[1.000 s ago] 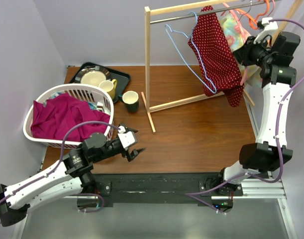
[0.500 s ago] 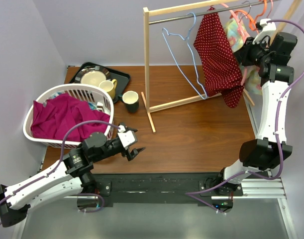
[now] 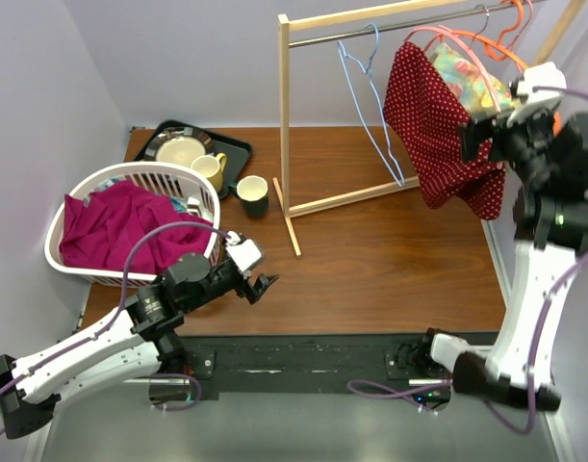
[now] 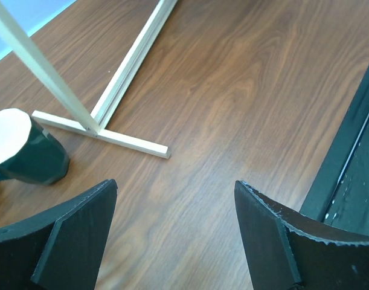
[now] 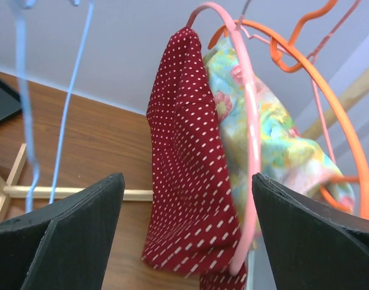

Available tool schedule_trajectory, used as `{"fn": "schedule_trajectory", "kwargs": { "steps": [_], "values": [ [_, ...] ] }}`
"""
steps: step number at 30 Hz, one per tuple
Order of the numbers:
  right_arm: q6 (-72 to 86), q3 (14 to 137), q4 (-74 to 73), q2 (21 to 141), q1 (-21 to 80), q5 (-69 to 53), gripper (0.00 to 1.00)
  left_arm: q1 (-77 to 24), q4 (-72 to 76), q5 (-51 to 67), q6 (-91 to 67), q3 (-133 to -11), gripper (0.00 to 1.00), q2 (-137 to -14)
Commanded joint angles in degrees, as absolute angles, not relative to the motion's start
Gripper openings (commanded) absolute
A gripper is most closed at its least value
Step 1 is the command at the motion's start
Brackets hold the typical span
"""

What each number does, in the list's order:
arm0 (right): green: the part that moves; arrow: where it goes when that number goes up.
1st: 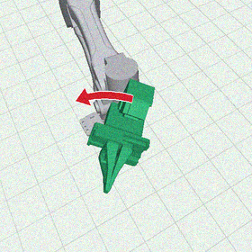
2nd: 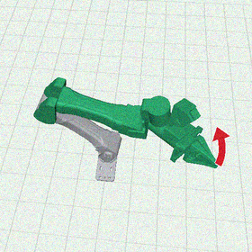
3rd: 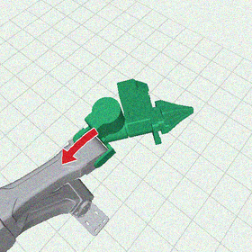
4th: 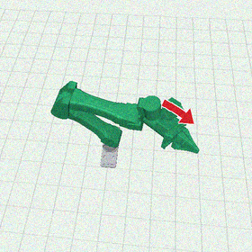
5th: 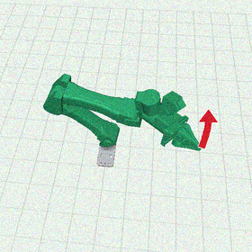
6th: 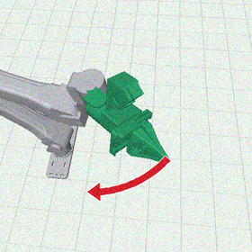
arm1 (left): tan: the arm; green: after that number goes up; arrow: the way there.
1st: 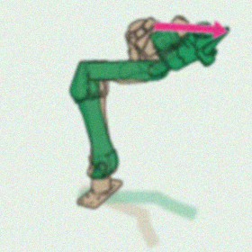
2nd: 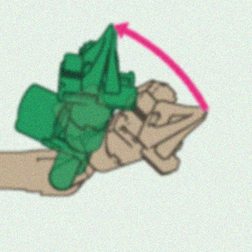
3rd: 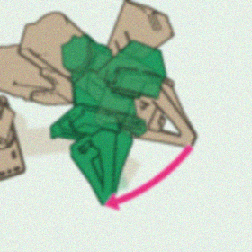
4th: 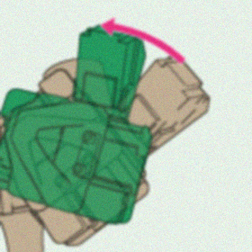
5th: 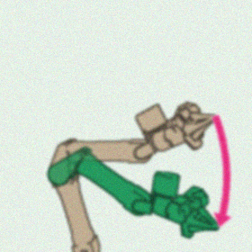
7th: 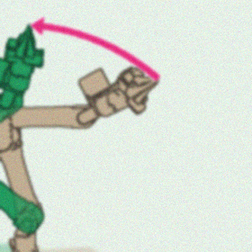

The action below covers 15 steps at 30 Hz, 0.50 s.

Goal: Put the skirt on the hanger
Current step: Hang the hanger with skirt onto the clothesline

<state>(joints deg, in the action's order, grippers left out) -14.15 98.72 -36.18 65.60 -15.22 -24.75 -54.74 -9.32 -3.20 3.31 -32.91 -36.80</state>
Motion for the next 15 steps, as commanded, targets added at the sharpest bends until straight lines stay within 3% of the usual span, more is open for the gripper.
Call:
{"fn": "schedule_trajectory", "kwargs": {
  "steps": [1, 8, 11, 12, 14, 15],
  "values": [
    [-21.1, 94.4, -42.2, 61.0, -15.4, -24.4, 0.90, -54.3, -6.1, -6.9, 0.4, -35.5, 0.83, -37.1],
    [-27.0, 91.8, -51.3, 58.2, -15.5, -30.1, 0.84, -54.4, -8.3, -11.8, 0.4, -35.2, 0.83, -35.3],
    [-27.5, 91.1, -54.7, 57.9, -15.5, -35.1, 0.68, -54.3, -8.6, -16.5, -1.9, -35.4, 0.83, -34.5],
    [-27.0, 90.6, -55.0, 57.5, -15.4, -35.9, 0.57, -54.3, -8.8, -17.6, -2.2, -35.6, 0.82, -34.3],
    [-25.8, 87.5, -53.9, 56.9, -15.5, -36.6, 0.45, -54.3, -9.0, -19.6, -2.7, -36.1, 0.82, -34.1],
    [-25.0, 86.1, -53.1, 56.5, -15.5, -36.4, 0.43, -54.3, -9.2, -20.2, -2.8, -36.5, 0.82, -34.1]
  ]
}}
